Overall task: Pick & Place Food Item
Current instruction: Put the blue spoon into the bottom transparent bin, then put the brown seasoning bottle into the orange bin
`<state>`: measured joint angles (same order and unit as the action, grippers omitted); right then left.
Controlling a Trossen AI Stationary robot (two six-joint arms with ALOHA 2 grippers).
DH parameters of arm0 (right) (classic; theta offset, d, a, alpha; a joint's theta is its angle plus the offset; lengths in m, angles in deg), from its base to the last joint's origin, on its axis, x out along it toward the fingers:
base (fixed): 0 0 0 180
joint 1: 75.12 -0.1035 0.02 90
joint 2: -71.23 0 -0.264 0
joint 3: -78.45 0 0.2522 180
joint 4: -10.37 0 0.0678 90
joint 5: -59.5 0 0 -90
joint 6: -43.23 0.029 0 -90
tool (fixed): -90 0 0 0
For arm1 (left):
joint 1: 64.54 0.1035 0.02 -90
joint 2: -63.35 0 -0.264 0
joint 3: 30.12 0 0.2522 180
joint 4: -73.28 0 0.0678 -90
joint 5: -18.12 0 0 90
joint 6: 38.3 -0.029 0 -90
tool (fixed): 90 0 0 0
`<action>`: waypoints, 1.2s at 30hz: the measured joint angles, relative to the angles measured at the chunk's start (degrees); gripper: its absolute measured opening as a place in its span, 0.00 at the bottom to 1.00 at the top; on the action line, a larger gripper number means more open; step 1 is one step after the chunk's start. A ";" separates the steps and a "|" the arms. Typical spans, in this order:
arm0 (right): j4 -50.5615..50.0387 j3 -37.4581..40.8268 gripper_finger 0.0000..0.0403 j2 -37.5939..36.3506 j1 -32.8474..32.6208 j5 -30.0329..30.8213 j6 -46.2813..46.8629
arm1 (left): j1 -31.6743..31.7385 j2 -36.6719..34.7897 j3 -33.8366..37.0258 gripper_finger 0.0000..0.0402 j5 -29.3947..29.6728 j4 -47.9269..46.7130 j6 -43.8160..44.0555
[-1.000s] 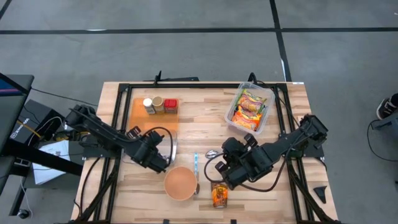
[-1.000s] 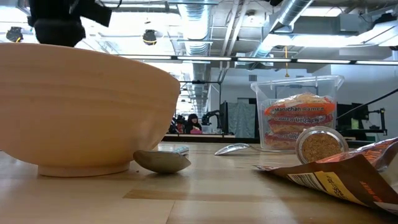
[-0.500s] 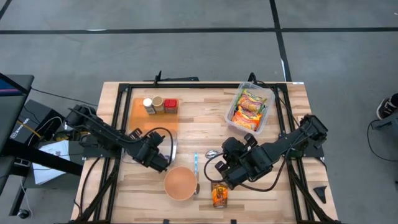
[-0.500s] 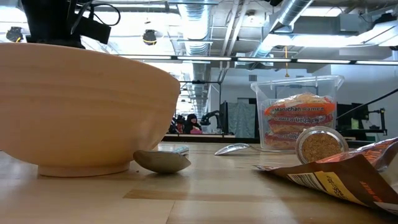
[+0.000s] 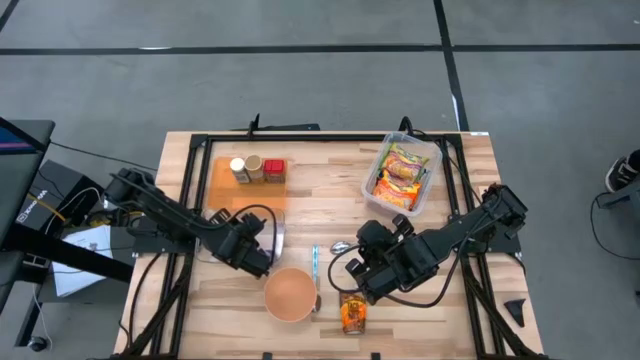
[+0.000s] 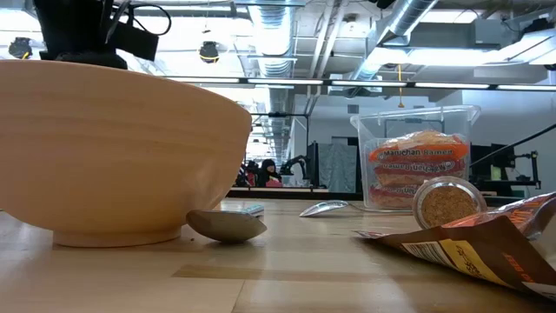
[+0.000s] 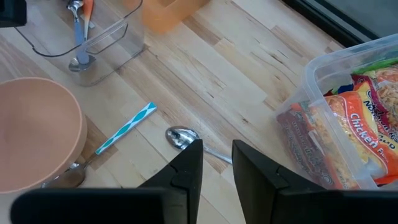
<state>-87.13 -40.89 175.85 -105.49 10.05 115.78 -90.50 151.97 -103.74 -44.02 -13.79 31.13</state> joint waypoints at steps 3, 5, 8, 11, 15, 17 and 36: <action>0.00 0.00 0.20 0.00 0.00 0.00 0.01 | -0.15 -0.53 0.00 0.45 -0.31 0.42 -0.02; 0.00 0.00 0.20 0.00 0.00 0.00 0.01 | -0.33 -1.28 -0.02 0.46 -0.30 0.59 -0.04; 0.00 0.00 0.20 0.00 0.00 0.00 -0.01 | -0.33 -2.29 0.00 0.46 -0.30 1.88 -0.08; 0.06 0.00 0.20 0.00 0.01 0.00 -0.26 | -0.33 -3.93 0.00 0.46 -0.21 3.57 -0.13; 0.09 0.00 0.20 0.00 0.02 0.00 -0.32 | -0.33 -6.47 0.00 0.45 1.29 6.70 -0.25; 0.07 0.00 0.20 0.00 0.02 0.00 -0.34 | -0.33 -8.11 0.00 0.44 1.95 8.63 -1.68; -6.06 0.00 0.20 0.00 -1.18 -3.54 5.70 | -1.39 -14.24 -0.03 0.41 3.76 50.58 -38.83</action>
<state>-93.19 -40.89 175.85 -106.67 6.52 121.47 -91.89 137.74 -103.77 -40.26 36.78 -7.70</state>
